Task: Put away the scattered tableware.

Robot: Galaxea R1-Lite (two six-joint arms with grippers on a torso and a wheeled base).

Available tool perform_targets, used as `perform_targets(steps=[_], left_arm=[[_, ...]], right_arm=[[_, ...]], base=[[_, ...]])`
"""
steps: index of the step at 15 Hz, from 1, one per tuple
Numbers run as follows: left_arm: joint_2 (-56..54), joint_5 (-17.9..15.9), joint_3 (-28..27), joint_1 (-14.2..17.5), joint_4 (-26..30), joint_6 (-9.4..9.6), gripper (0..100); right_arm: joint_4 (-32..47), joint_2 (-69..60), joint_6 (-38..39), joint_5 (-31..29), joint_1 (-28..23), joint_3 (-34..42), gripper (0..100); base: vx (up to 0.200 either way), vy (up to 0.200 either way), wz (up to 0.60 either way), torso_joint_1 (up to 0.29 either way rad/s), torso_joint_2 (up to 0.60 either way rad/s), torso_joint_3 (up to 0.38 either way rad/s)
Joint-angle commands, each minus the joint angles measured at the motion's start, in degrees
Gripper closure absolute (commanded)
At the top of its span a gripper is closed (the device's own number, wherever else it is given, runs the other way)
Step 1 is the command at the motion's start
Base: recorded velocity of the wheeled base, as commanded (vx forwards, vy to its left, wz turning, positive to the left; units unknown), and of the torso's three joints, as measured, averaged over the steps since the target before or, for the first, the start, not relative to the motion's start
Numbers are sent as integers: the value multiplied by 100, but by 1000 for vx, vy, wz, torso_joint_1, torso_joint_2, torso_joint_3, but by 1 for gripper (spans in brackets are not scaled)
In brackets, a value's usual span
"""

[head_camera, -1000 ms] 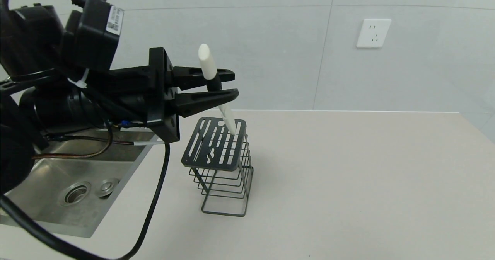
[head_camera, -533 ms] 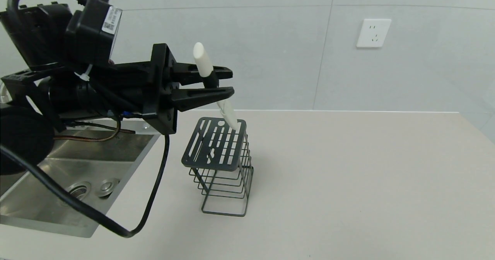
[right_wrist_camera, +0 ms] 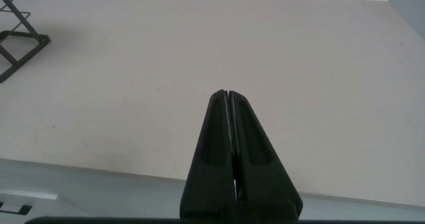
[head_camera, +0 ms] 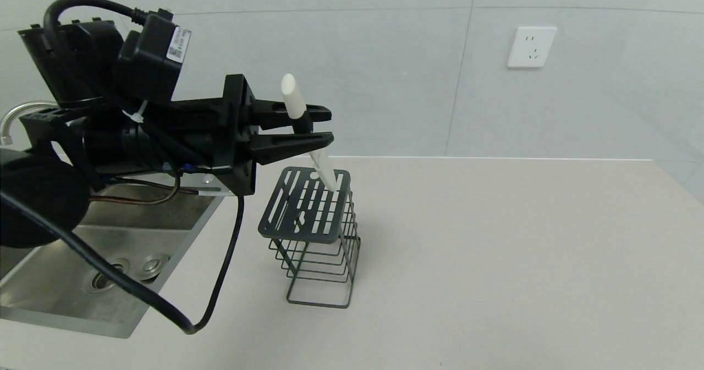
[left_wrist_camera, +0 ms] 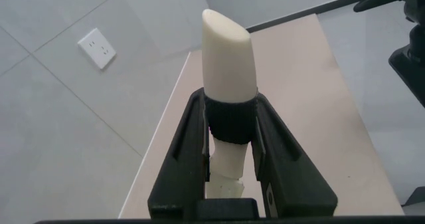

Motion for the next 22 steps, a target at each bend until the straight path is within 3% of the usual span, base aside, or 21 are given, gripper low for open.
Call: perform_targets(steps=[1,22], left_arm=[[59,3,-2,66,-6,1,100],[340,3,7,40,-23,10,100]], right_arm=[[-2,9,-4,10,1,0,100],[-2,9,-4,19,1,0,100]], base=[[0,0,0,0,0,0],[0,0,0,0,0,0]])
